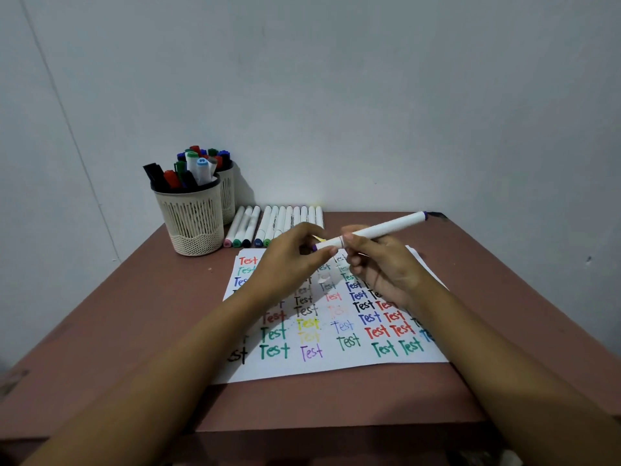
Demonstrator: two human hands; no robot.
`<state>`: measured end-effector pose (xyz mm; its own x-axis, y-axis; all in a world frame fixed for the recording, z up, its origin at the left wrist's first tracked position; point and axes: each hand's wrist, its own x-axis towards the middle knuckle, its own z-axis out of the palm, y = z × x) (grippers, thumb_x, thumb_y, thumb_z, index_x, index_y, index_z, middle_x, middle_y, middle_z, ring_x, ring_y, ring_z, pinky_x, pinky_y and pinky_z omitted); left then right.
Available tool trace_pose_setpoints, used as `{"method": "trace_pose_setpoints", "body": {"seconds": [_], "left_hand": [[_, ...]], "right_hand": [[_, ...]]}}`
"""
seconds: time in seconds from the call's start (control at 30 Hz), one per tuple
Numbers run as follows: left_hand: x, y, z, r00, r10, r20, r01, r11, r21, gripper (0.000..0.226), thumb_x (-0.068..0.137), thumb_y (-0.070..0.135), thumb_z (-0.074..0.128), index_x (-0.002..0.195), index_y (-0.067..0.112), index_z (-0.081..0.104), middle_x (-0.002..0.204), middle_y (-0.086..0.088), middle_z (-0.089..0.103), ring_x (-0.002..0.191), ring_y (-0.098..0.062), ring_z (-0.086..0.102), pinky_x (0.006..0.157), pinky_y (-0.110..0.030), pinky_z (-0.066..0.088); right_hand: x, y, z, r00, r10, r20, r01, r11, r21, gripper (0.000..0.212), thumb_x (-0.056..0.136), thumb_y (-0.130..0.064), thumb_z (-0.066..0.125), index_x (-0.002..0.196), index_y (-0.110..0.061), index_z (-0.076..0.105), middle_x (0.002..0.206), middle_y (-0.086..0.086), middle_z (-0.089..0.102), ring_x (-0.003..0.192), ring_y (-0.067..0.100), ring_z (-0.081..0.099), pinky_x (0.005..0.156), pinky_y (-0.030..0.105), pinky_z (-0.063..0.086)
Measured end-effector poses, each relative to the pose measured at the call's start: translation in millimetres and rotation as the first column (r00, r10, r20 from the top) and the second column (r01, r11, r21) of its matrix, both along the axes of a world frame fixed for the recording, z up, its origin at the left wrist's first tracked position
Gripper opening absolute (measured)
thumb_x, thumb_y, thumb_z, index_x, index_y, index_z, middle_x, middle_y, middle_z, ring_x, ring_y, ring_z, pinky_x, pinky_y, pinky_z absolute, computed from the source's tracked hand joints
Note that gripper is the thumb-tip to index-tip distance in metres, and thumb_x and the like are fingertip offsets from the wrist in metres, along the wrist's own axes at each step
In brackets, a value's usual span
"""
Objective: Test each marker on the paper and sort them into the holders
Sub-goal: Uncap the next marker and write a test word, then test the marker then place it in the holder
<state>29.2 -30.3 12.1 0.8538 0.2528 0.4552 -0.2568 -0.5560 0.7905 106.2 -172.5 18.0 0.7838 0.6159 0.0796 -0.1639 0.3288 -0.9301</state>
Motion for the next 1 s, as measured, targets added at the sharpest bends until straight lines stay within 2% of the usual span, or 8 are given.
{"method": "trace_pose_setpoints", "body": {"seconds": [0.17, 0.27, 0.33, 0.43, 0.5, 0.63, 0.73, 1.0], "left_hand": [[-5.3, 9.9, 14.5, 0.997, 0.069, 0.024, -0.058, 0.948, -0.314, 0.003, 0.084, 0.015, 0.066, 0.084, 0.016, 0.064, 0.067, 0.001, 0.049, 0.056, -0.006, 0.048, 0.057, -0.018, 0.041], [-11.1, 23.6, 25.4, 0.982, 0.141, 0.129, -0.056, 0.857, -0.512, 0.001, 0.086, 0.011, 0.062, 0.088, 0.011, 0.063, 0.076, -0.002, 0.055, 0.069, -0.01, 0.056, 0.063, -0.021, 0.049], [-13.9, 34.7, 29.7, 0.96, 0.216, 0.178, -0.083, 0.828, -0.554, 0.014, 0.087, 0.012, 0.062, 0.099, 0.004, 0.061, 0.085, -0.007, 0.061, 0.082, -0.019, 0.064, 0.073, -0.025, 0.055], [-17.1, 49.7, 42.8, 0.929, 0.318, 0.189, -0.205, 0.868, -0.451, 0.019, 0.087, 0.014, 0.063, 0.103, 0.006, 0.061, 0.089, -0.008, 0.066, 0.092, -0.024, 0.067, 0.084, -0.037, 0.056], [-17.3, 60.1, 56.2, 0.912, 0.363, 0.192, -0.28, 0.891, -0.357, 0.021, 0.086, 0.017, 0.064, 0.106, 0.009, 0.061, 0.093, -0.008, 0.066, 0.093, -0.024, 0.066, 0.085, -0.041, 0.055], [-22.7, 82.8, 94.1, 0.818, 0.494, 0.294, -0.494, 0.866, -0.08, 0.023, 0.089, 0.019, 0.058, 0.11, 0.01, 0.061, 0.093, 0.001, 0.064, 0.089, -0.013, 0.062, 0.079, -0.029, 0.053], [-27.8, 102.1, 125.1, 0.763, 0.539, 0.356, -0.577, 0.817, -0.001, 0.023, 0.09, 0.017, 0.054, 0.111, 0.01, 0.06, 0.095, 0.002, 0.062, 0.084, -0.011, 0.06, 0.076, -0.021, 0.048], [-33.3, 152.4, 167.7, 0.724, 0.603, 0.336, -0.66, 0.747, 0.082, 0.025, 0.09, 0.013, 0.054, 0.114, 0.004, 0.058, 0.106, -0.011, 0.061, 0.094, -0.026, 0.061, 0.078, -0.035, 0.052]], "right_hand": [[12.4, -8.1, 1.2, 0.964, -0.219, -0.154, 0.23, 0.971, 0.061, 0.016, 0.093, -0.028, 0.056, 0.088, -0.013, 0.059, 0.067, 0.004, 0.056, 0.057, 0.012, 0.051, 0.046, 0.021, 0.043], [13.7, -6.7, -6.6, 0.867, -0.381, 0.321, 0.475, 0.826, -0.305, 0.037, 0.101, -0.037, 0.037, 0.099, -0.01, 0.062, 0.083, 0.005, 0.057, 0.07, 0.016, 0.052, 0.06, 0.027, 0.041], [12.4, -6.7, -16.8, 0.699, -0.247, 0.672, 0.629, 0.66, -0.411, 0.044, 0.102, -0.036, 0.032, 0.104, -0.006, 0.064, 0.097, 0.007, 0.057, 0.092, 0.022, 0.054, 0.076, 0.03, 0.04], [14.9, -8.7, -29.5, 0.46, 0.226, 0.859, 0.715, 0.479, -0.509, 0.038, 0.099, -0.034, 0.041, 0.118, -0.01, 0.063, 0.117, 0.009, 0.057, 0.114, 0.026, 0.047, 0.09, 0.033, 0.04], [17.5, -9.1, -34.9, 0.445, 0.387, 0.808, 0.681, 0.439, -0.586, 0.042, 0.098, -0.036, 0.042, 0.129, -0.012, 0.057, 0.133, 0.007, 0.052, 0.125, 0.024, 0.043, 0.101, 0.033, 0.037], [14.1, -9.5, -32.7, 0.48, 0.401, 0.78, 0.649, 0.436, -0.623, 0.046, 0.1, -0.038, 0.039, 0.139, -0.016, 0.047, 0.146, 0.003, 0.042, 0.133, 0.019, 0.037, 0.109, 0.03, 0.03], [13.9, -7.8, -29.8, 0.471, 0.397, 0.788, 0.66, 0.434, -0.614, 0.046, 0.1, -0.039, 0.039, 0.14, -0.017, 0.046, 0.146, 0.001, 0.042, 0.133, 0.017, 0.038, 0.108, 0.029, 0.03], [16.9, -2.5, -28.1, 0.457, 0.396, 0.796, 0.669, 0.438, -0.601, 0.046, 0.099, -0.041, 0.039, 0.139, -0.02, 0.047, 0.145, -0.003, 0.043, 0.132, 0.015, 0.039, 0.109, 0.031, 0.033]]}}
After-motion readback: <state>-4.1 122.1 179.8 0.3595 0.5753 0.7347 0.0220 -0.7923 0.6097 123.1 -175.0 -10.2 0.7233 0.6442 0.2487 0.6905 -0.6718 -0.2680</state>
